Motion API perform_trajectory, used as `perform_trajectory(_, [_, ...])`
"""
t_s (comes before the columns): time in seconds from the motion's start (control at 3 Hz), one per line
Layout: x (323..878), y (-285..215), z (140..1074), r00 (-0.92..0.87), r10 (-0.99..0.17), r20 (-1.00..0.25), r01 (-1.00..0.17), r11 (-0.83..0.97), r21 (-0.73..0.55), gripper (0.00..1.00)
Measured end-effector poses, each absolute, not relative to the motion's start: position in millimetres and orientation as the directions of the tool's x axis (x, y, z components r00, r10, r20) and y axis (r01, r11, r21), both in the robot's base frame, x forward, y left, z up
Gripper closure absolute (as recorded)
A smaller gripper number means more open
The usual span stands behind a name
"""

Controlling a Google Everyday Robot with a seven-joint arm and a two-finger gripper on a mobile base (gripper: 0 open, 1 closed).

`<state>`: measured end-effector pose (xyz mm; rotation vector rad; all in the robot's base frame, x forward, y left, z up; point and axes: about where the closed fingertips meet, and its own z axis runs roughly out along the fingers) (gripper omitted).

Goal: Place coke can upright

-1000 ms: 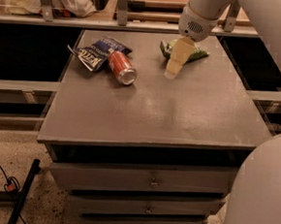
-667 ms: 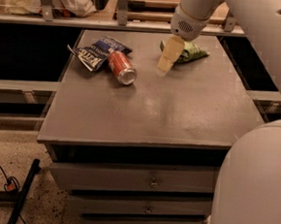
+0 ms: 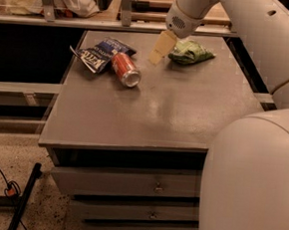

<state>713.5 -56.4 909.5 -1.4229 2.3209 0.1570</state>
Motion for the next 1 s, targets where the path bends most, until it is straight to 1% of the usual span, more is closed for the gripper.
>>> perform_trajectory(0.33, [720,-33,910,-0.41,-0.796,-0.446,-0.86,0.5,-0.101,0.0])
perform_trajectory(0.67, [722,-12,906,-0.406,-0.787,-0.465,-0.848,0.514,-0.13,0.0])
perform_trajectory(1.0, [721,-1,883,-0.426,-0.783,-0.453,-0.838,0.53,-0.128,0.0])
